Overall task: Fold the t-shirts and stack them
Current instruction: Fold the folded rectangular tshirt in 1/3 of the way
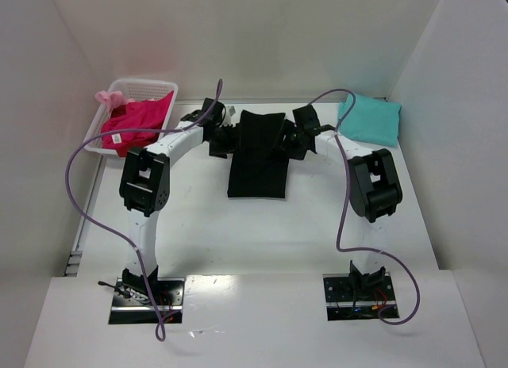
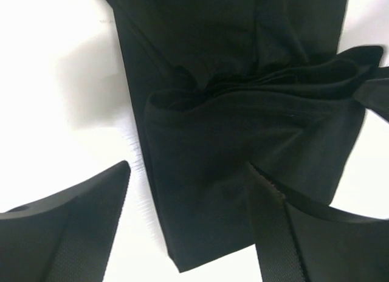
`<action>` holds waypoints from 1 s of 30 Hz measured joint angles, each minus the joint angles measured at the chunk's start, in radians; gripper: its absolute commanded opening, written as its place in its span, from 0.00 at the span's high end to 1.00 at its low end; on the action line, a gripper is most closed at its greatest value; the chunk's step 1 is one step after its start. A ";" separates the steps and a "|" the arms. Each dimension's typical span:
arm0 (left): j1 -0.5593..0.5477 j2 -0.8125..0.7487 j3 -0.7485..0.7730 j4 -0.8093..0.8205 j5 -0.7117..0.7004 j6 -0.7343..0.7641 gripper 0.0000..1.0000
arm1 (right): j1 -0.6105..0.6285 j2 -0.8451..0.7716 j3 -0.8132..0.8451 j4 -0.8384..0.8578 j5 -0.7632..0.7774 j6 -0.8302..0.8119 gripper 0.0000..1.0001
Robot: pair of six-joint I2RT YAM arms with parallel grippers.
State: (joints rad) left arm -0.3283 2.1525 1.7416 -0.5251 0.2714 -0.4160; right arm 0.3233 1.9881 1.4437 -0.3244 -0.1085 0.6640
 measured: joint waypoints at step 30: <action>0.015 -0.045 -0.090 0.151 0.118 0.029 0.09 | -0.086 -0.247 -0.273 0.200 -0.134 -0.082 0.58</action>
State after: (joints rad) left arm -0.3130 2.1078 1.6516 -0.3740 0.3893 -0.3874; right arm 0.2375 1.7409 1.1706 -0.1249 -0.2428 0.5819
